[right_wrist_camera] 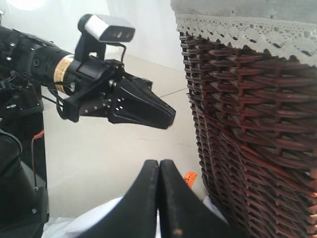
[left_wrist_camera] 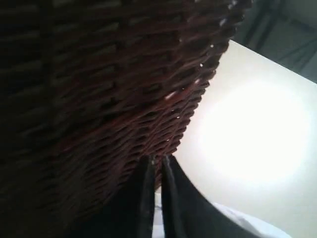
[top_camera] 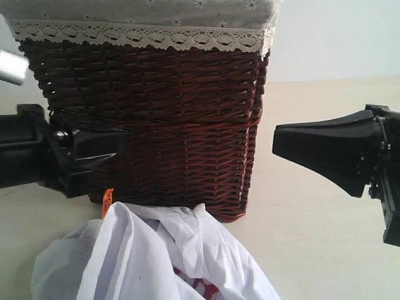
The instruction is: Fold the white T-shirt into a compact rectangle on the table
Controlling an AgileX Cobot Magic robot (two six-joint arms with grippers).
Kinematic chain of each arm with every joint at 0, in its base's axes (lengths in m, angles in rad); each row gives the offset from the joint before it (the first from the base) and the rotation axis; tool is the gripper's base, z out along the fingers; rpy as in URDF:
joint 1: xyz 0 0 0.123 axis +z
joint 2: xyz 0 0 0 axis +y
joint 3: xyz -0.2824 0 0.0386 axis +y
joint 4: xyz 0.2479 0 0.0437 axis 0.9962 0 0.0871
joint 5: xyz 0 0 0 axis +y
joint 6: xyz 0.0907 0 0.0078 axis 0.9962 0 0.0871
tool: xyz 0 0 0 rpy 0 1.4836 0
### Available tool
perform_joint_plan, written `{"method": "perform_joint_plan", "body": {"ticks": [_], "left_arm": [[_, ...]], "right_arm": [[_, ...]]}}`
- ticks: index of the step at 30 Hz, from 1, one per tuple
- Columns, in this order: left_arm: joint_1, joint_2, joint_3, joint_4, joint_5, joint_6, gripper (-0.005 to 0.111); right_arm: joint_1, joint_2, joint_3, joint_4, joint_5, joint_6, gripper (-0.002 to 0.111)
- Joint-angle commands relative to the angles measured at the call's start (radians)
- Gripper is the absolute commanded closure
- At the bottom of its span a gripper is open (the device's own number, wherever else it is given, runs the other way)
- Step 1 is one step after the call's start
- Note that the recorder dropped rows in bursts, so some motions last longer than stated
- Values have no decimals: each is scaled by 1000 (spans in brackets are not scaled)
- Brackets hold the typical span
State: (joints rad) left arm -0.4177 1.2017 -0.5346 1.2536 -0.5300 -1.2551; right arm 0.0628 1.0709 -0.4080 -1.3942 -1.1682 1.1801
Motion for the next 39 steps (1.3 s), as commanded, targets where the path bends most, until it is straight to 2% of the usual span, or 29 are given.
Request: {"method": "perform_joint_plan", "body": {"ticks": [1,2,5,8,11,13,16,20,23,30,33,36,39], "left_arm": [[-5,184,-35,-293,-190,289,106],[-5,257,-73,-393,-207,337,106],[-5,394,-171,-451,-207,364,106],[-15,566,-313,-462,-175,357,106],[-19,660,-397,-467,-172,307,106],[-46,733,-471,-462,-158,304,106],[-79,830,-637,-466,-42,287,106],[-81,920,-828,-400,23,174,106],[-81,947,-876,-397,78,167,106],[-83,980,-949,-375,76,88,106],[-83,970,-956,-249,76,-15,106],[-83,932,-956,33,73,-188,106],[-81,857,-924,262,30,-292,106]], "right_arm": [[-5,1,-7,6,-5,-9,108],[-5,1,-7,6,-5,-9,108],[-5,1,-7,6,-5,-9,108],[-5,1,-7,6,-5,-9,108],[-5,1,-7,6,-3,-9,108],[-5,1,-7,6,12,-12,108],[-5,1,-7,6,22,-20,108],[-5,1,-7,6,22,-24,108],[-5,1,-7,6,24,-26,108],[-5,1,-7,3,49,-26,108],[-5,1,-7,0,49,-26,108],[-5,1,-7,1,68,-26,108],[-5,1,-7,1,97,-26,108]]}}
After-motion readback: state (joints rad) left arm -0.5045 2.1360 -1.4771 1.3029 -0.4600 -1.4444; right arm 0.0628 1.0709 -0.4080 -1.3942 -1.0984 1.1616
